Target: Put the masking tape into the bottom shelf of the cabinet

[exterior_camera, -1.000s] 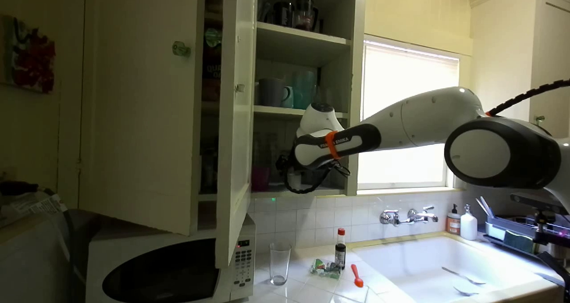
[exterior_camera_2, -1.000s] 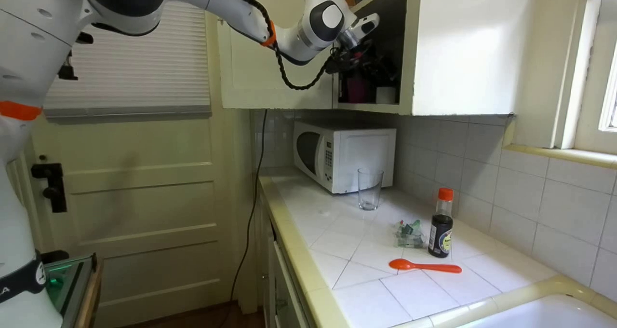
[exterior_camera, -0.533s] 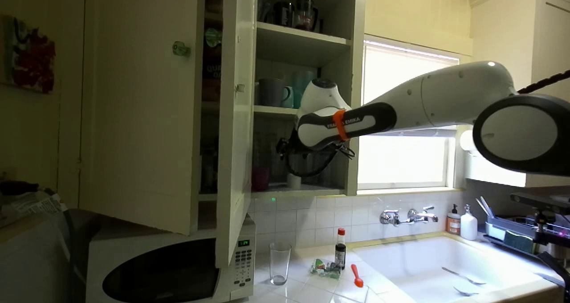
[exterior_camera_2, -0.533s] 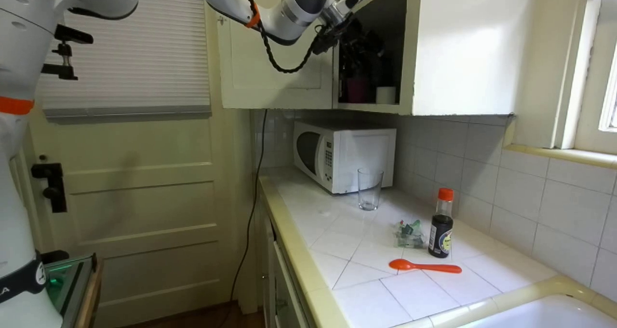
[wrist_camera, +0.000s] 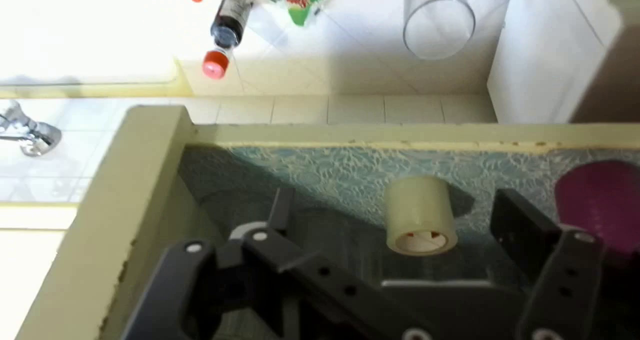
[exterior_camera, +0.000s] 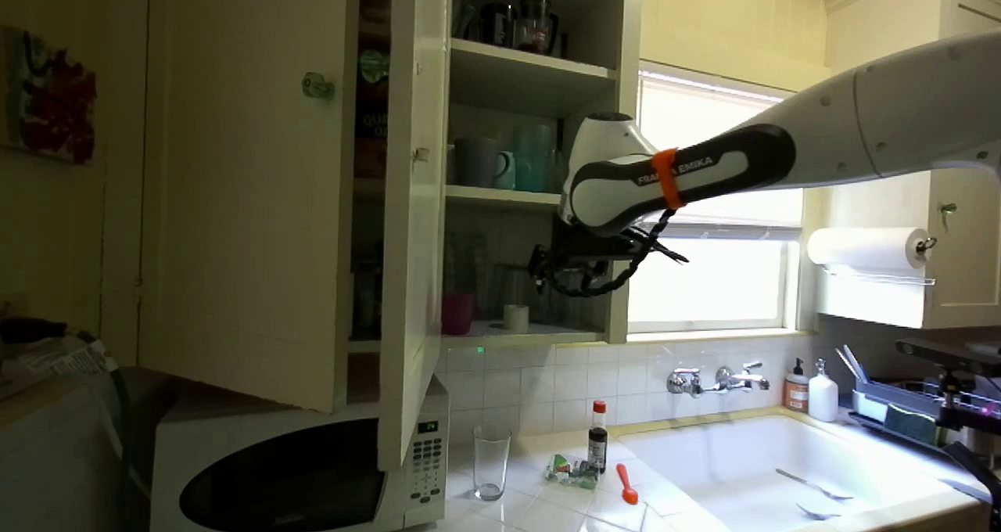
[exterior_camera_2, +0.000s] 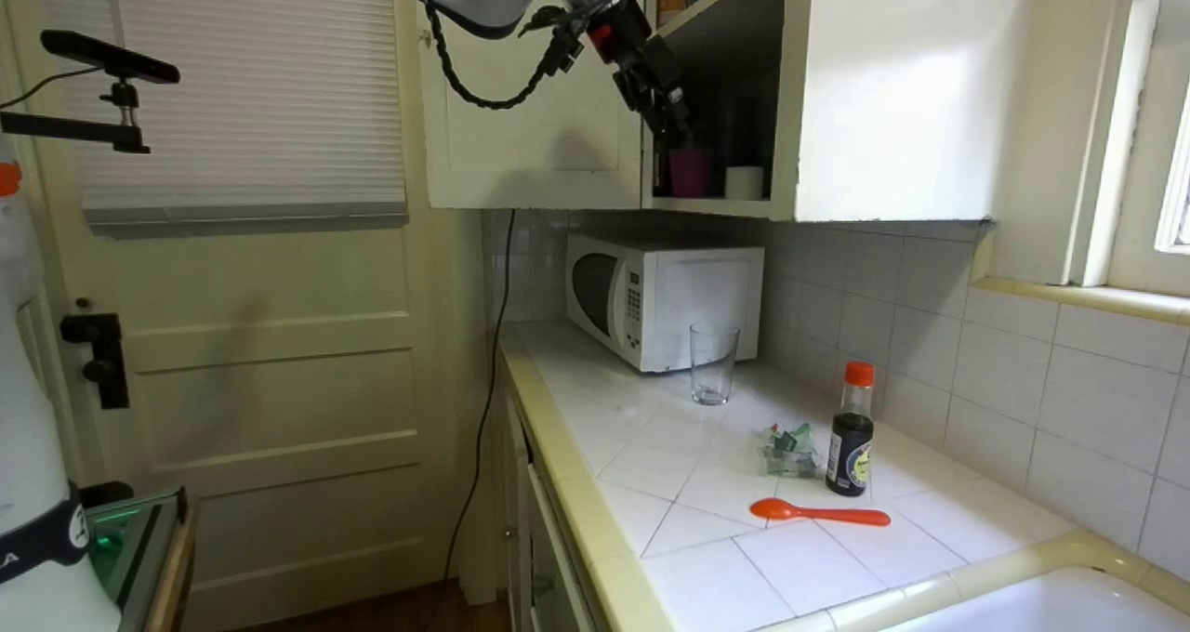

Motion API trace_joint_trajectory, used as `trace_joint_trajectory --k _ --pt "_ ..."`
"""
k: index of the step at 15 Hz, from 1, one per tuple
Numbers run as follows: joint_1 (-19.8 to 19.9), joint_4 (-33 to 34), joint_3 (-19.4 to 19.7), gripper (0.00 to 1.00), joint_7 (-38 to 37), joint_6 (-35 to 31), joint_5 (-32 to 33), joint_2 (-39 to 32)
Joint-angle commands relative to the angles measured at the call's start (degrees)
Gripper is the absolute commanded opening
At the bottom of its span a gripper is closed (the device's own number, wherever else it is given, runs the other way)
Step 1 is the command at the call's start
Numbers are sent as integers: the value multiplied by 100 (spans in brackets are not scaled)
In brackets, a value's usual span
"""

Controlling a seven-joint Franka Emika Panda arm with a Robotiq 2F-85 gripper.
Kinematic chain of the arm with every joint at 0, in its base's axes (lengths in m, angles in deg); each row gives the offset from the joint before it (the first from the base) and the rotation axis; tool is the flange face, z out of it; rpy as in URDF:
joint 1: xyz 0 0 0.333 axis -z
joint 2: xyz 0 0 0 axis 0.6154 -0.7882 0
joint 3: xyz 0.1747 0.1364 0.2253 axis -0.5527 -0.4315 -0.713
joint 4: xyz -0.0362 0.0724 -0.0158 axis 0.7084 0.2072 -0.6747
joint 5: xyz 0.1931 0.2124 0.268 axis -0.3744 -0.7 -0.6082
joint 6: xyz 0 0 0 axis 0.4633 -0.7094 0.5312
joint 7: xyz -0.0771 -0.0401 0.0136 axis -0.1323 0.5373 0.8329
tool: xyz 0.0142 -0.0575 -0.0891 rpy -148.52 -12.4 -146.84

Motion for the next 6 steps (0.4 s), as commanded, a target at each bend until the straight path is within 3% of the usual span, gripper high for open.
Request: trace_joint_trajectory --k 1,4,5,6 --pt "216 -1319 -308 100 553 352 64 1225" --pt "396 -1988 -450 100 1019 323 104 1875" --pt "451 -1322 -524 100 843 354 -27 1297" --pt "496 -1540 -556 100 929 349 -30 1514"
